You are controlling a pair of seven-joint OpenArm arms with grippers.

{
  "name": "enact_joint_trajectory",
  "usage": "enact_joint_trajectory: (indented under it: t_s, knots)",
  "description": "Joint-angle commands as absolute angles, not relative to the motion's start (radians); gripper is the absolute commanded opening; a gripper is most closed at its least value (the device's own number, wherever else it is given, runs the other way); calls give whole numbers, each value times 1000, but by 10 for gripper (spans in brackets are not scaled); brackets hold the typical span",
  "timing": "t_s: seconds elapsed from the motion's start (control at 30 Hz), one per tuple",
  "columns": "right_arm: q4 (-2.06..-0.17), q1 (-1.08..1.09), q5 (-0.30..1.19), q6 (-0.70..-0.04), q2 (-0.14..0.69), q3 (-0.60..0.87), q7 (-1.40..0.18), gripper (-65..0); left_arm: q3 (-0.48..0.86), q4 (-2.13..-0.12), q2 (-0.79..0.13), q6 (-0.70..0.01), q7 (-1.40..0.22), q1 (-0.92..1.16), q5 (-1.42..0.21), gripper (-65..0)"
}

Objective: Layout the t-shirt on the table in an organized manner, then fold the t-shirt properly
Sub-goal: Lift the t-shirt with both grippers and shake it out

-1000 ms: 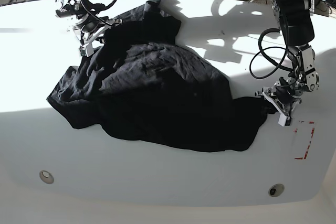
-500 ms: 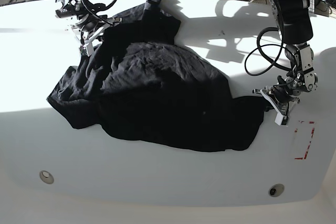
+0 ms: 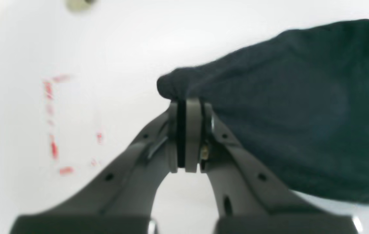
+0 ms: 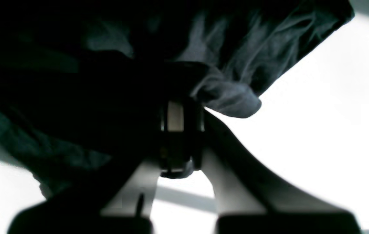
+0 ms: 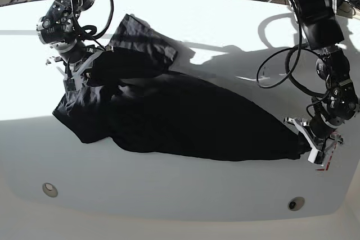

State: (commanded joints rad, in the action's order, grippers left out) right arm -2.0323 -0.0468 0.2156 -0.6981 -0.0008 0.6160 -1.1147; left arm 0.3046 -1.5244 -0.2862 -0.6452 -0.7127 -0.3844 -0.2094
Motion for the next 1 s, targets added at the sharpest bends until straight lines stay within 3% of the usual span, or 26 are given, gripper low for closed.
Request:
enact_joint_trajectory:
  t_s: [0.3,0.67,1.0]
  knots:
    - [-2028,183,216,-698,104,616,-1198,-650,306,-1664,-289,-645,-786,-503,-209,-650]
    - [-2023,495,216,-698,202,610,-1320,-648,306,-1690,-286,-641,-878,-753,-202,-650]
    - [-1968,699,205,-698,277,470,-1317,-648,306,-1655,-289,-641,-880,-970,-199,-649]
